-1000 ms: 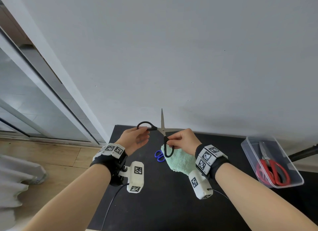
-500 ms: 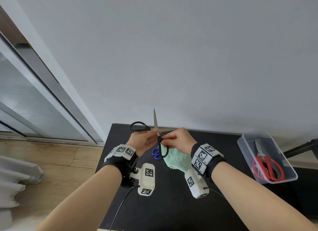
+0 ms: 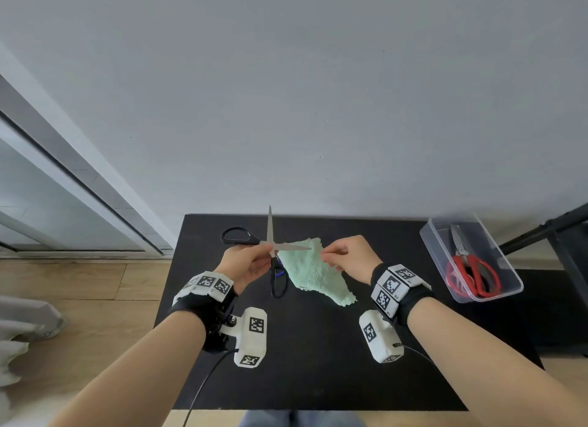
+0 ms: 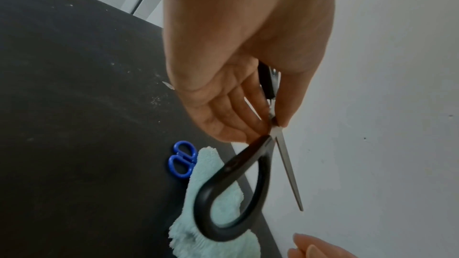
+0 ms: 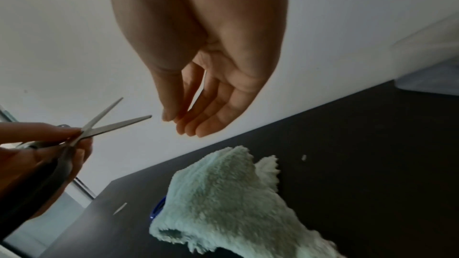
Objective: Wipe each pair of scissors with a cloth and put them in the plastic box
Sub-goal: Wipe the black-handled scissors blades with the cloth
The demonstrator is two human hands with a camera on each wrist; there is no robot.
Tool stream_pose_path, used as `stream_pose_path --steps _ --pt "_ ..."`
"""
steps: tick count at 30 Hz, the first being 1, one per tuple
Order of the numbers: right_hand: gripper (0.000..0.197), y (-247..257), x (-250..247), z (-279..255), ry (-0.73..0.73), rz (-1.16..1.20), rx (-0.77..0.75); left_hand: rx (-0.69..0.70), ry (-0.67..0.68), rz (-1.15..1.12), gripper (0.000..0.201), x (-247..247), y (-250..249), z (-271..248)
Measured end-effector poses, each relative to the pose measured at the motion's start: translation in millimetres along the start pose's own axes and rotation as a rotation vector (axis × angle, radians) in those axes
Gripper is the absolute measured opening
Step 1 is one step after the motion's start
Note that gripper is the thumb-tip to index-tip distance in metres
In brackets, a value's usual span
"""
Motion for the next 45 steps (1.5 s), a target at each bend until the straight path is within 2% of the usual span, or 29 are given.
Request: stream_pose_path --steps 3,6,10,16,19,25,29,32,35,37,40,45 --pt "0.015 -26.1 -8.7 0.2 -0.045 -0.047 0.056 -0.029 -0.003 0.041 0.032 2.2 12.3 3.2" --pt "0.01 -54.3 -15.0 -2.5 -0.082 -0.098 0.122 -0.061 0.011 0.083 0.034 7.1 26.7 7.8" --pt "0.016 -89.7 -17.0 -8.3 -0.115 -0.176 0.235 -0.107 0.03 0.141 0.033 14.0 48.7 11.7" --pt "0.028 -129.8 -11.4 -11.5 -0.119 -0.27 0.529 -0.157 0.032 0.126 0.011 17.2 75.1 17.2" --pt "0.03 -137.8 -5.9 -9.2 -0.075 -0.321 0.578 -0.162 0.018 0.135 0.007 16.9 78.5 17.8" --pt "0.038 -140.2 4.0 -3.7 -0.035 -0.263 0.501 -0.156 -0.005 0.163 0.026 18.1 77.7 16.3" --pt "0.019 -142.6 4.6 -1.1 0.0 -0.263 0.501 -0.144 -0.001 0.173 0.018 23.4 71.8 12.0" --pt "0.017 -136.7 1.4 -2.8 0.035 -0.256 0.486 -0.129 0.0 0.184 0.016 27.1 65.4 8.3" --pt "0.018 -113.1 -12.1 -3.1 -0.045 -0.174 0.363 -0.109 0.008 0.2 0.019 32.3 56.4 4.2" --pt "0.021 -94.5 -22.8 -4.7 -0.12 -0.046 0.301 -0.093 0.021 0.209 0.021 37.3 49.6 1.7" --pt "0.018 -61.8 -31.8 -7.8 -0.148 0.145 0.234 -0.058 0.047 0.228 0.024 46.9 35.1 -3.3" --pt "0.007 -4.1 -44.1 -7.9 -0.183 0.098 0.027 0.01 0.097 0.259 0.017 61.5 7.2 -14.5"
Point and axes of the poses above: each hand's wrist, its own z-axis towards the middle knuckle, its own x-axis out of the palm, y = z × x, the point moved 8 cm from there along z, towards the middle knuckle, and after that the axes turned 1 degree about y, right-handed, at the moved point
